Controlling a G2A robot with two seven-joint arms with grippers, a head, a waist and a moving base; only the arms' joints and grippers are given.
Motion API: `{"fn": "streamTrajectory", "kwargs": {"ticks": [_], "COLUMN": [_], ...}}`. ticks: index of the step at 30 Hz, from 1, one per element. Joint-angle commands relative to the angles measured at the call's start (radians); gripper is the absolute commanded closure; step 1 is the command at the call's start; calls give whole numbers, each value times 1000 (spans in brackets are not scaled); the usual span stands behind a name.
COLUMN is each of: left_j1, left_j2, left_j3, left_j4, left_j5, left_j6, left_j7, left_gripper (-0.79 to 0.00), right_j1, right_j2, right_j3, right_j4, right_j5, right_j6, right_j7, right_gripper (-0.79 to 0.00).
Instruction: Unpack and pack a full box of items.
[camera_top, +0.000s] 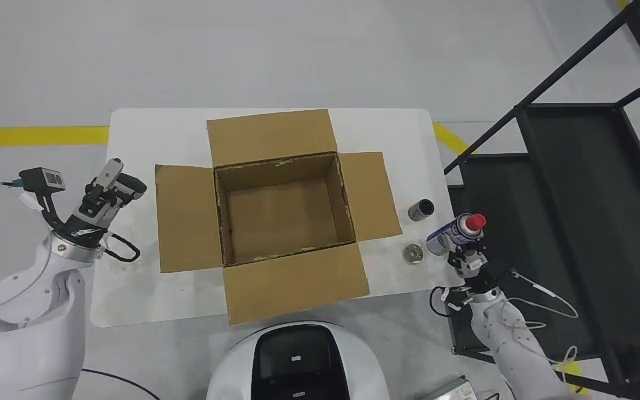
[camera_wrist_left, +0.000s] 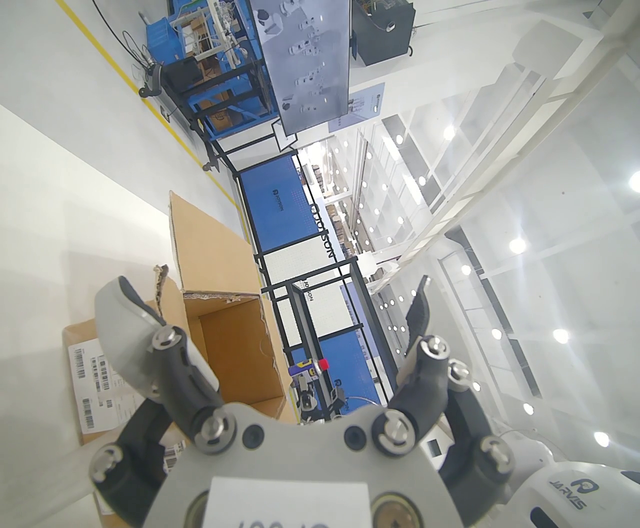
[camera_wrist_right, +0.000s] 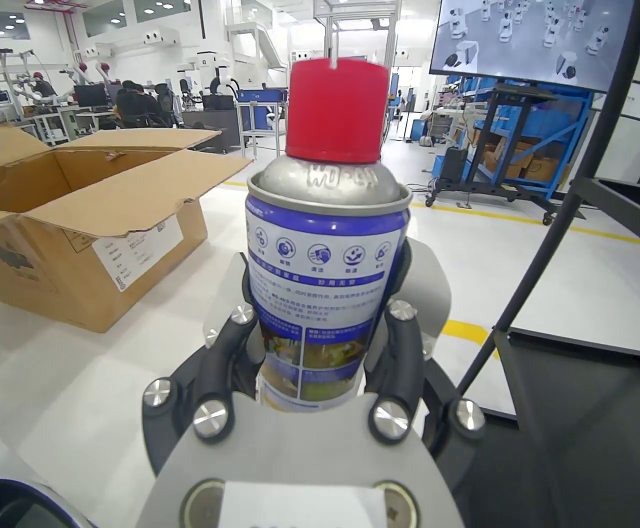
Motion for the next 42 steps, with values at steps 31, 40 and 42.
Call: {"fn": "streamTrajectory", "kwargs": {"ticks": [31,40,42], "left_j1": [0,0,0], "left_j2": [0,0,0], "left_j3": [0,0,0], "left_j4": [0,0,0], "left_j5": [0,0,0], "left_j6": [0,0,0], "left_j7": [0,0,0], "left_gripper": [-785,-785,-785], "right_j1": [205,201,201], "right_j2": [-45,-40,-39], "right_j3": [-150,-155,-157], "right_j4": [299,326,329], "right_j5": [57,81,83], "right_j6": [16,26,27], "right_j7": [-15,-26,-26], "right_gripper": [0,0,0]}}
